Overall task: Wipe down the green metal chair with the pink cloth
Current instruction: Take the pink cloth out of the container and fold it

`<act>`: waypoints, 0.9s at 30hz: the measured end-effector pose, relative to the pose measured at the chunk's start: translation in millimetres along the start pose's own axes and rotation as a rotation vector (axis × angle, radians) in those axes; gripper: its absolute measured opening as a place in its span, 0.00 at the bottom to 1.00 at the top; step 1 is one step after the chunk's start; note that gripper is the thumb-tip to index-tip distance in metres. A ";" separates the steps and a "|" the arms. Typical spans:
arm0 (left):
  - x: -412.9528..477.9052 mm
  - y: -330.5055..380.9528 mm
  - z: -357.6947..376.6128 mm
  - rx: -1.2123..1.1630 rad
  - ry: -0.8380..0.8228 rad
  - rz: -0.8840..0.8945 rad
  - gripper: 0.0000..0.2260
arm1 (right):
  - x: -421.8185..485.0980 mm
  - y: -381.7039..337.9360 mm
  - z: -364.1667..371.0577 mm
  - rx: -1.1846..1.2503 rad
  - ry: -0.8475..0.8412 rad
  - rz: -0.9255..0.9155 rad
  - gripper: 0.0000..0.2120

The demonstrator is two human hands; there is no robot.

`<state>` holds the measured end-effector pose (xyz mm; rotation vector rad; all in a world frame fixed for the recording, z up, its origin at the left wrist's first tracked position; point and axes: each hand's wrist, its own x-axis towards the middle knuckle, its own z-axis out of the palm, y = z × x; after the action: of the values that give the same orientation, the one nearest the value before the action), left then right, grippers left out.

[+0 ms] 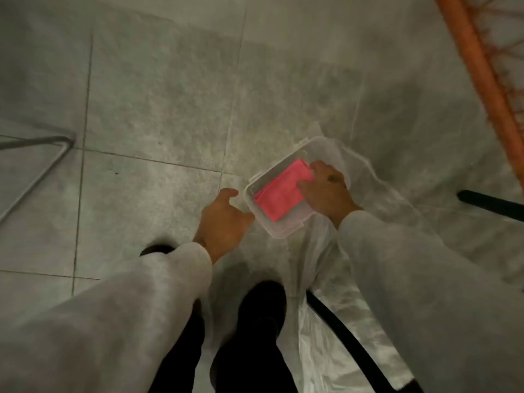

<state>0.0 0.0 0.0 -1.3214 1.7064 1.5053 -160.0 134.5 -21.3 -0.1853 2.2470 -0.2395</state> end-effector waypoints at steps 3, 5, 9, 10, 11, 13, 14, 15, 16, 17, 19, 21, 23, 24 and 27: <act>20.8 -9.8 9.1 -0.094 -0.009 0.008 0.26 | 22.6 6.8 17.2 -0.034 -0.019 0.058 0.22; 29.3 -13.3 14.6 -0.146 -0.009 0.000 0.24 | 33.0 11.9 27.4 -0.025 -0.023 0.082 0.22; 32.4 -14.9 21.3 -0.232 -0.008 0.004 0.16 | 43.1 19.2 43.3 -0.065 0.030 0.055 0.22; 33.0 -15.0 22.3 -0.245 -0.003 0.000 0.16 | 45.2 20.7 46.6 -0.081 0.052 0.048 0.21; 33.5 -15.5 23.0 -0.257 0.003 -0.003 0.15 | 46.3 20.8 48.8 -0.092 0.063 0.044 0.21; 34.5 -16.5 24.6 -0.264 0.012 0.002 0.15 | 49.5 21.2 50.9 -0.104 0.075 0.043 0.22; 34.7 -17.0 25.3 -0.256 0.012 0.009 0.15 | 51.8 22.4 51.7 -0.107 0.073 0.049 0.22; 34.9 -17.3 25.7 -0.247 0.012 0.013 0.15 | 52.8 22.9 51.9 -0.115 0.065 0.057 0.22; 35.6 -16.9 25.2 -0.239 0.011 0.019 0.15 | 54.7 23.9 52.7 -0.129 0.053 0.059 0.22; 35.6 -16.7 24.5 -0.234 0.009 0.019 0.15 | 54.5 23.3 52.6 -0.155 0.042 0.060 0.22; 37.1 -16.1 22.9 -0.225 -0.009 0.009 0.16 | 56.1 21.9 50.4 -0.194 0.044 0.047 0.21; 28.0 -16.4 18.3 -0.190 -0.009 0.001 0.18 | 43.5 21.3 45.4 -0.150 0.032 0.020 0.20; 27.8 -18.8 13.8 -0.091 0.032 0.016 0.21 | 38.9 20.2 42.5 -0.052 0.030 -0.025 0.14; 24.2 -18.6 10.2 -0.014 0.062 0.030 0.22 | 32.4 19.5 39.1 -0.007 0.028 -0.049 0.10; 1.9 -6.2 -3.7 0.171 0.161 0.091 0.22 | 3.0 15.1 18.0 0.082 0.036 -0.130 0.04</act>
<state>5.5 -3.6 -3.4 -1.3208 1.9732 1.2976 -148.7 146.6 -38.3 -0.2861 2.2589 -0.4066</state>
